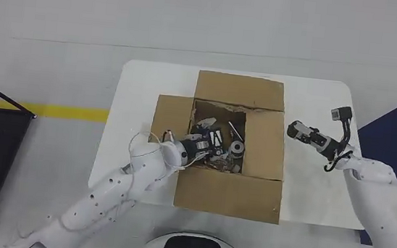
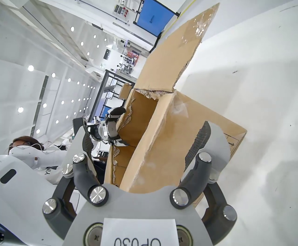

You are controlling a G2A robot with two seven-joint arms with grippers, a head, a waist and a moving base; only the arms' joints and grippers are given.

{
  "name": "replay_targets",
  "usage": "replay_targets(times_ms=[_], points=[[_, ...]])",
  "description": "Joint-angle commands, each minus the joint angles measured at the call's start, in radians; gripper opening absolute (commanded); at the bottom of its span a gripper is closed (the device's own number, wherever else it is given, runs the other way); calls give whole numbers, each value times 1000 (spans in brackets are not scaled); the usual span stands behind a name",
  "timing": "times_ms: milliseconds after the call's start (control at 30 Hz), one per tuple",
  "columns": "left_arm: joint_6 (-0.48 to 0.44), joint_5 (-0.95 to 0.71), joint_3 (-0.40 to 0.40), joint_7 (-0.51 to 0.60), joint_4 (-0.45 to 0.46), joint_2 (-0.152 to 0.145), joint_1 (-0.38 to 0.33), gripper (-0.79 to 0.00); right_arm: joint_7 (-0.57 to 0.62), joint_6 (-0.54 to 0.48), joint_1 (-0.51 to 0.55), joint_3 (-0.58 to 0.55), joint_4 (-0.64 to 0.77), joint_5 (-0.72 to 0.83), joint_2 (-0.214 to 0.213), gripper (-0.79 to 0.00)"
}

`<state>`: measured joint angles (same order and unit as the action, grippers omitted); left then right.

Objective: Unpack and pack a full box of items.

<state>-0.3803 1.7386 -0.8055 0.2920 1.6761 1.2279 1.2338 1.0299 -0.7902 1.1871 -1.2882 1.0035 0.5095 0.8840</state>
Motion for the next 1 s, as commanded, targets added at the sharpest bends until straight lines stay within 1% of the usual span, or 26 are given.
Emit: replay_targets(times_ms=[0, 167, 233, 333, 500, 600, 633, 667, 700, 733, 800, 867, 967], points=[[20, -19, 41, -3, -44, 18, -33, 0, -1, -1, -14, 15, -17, 5, 4, 0], [83, -71, 122, -53, -136, 64, -105, 0, -4, -4, -31, 38, -46, 18, 6, 0], [107, -106, 144, -86, -161, 82, -126, 0, -4, -4, -33, 41, -52, 30, 5, 0], [133, -162, 161, -170, -175, 104, -148, 0, 5, 5, -33, 47, -54, 55, 2, 0], [163, -210, 157, -329, -195, 122, -164, 0, 43, 42, -28, 47, -39, 126, -9, 0], [171, -212, 159, -382, -193, 130, -169, 0, 68, 68, -15, 32, -24, 178, -21, 0], [173, -198, 162, -382, -196, 132, -173, 0, 75, 75, -12, 25, -23, 191, -26, 0], [181, -162, 166, -356, -201, 133, -181, 0, 80, 80, -9, 18, -26, 201, -30, 0], [211, -112, 167, -314, -212, 134, -191, 0, 83, 83, -7, 12, -27, 205, -34, 0], [252, -75, 169, -297, -213, 136, -193, 0, 87, 86, -6, 8, -28, 208, -38, 0], [299, -48, 164, -279, -240, 141, -197, 0, 93, 93, -6, 4, -29, 211, -43, 0], [343, 17, 171, -271, -280, 146, -210, 0, 102, 102, -15, 7, -34, 212, -46, 0], [339, 55, 200, -223, -338, 162, -232, 0, 112, 112, -29, 17, -41, 216, -47, 0]])
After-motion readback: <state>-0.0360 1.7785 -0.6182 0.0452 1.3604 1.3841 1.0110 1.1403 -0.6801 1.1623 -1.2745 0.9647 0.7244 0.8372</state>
